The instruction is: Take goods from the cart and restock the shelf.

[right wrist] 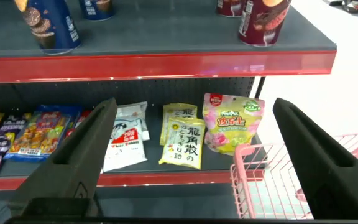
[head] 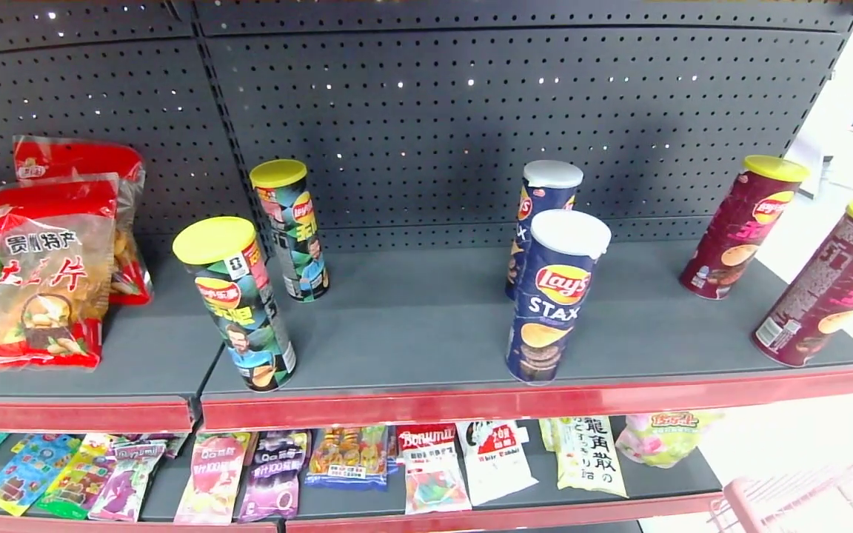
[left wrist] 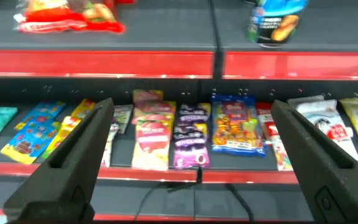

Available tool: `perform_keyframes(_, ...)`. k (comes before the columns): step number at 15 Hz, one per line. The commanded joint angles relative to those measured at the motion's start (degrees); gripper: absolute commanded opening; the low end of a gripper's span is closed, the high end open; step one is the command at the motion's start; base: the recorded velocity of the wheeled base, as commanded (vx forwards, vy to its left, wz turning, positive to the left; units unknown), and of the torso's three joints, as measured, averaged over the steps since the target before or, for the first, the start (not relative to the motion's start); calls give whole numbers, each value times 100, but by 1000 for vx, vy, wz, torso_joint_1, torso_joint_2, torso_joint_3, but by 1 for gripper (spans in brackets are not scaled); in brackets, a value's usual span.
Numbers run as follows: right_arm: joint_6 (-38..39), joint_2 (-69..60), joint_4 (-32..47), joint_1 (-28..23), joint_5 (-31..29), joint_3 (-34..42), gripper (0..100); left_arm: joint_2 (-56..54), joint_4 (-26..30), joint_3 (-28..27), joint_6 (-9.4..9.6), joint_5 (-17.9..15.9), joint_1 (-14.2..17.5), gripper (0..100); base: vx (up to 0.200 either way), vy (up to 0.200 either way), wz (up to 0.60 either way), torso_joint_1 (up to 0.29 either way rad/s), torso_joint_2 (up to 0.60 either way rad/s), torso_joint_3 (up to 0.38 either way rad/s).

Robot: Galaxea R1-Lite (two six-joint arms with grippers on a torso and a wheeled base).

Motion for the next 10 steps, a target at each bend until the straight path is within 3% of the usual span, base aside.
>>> perform_keyframes(1,-4,2,1,0,1,0,100,2,-3,0,-3,-2,2,100,0,0,0,0,0,0)
perform_keyframes(10,13,2,1,0,1,0,100,2,-3,0,-21,7,2,100,0,0,0,0,0,0)
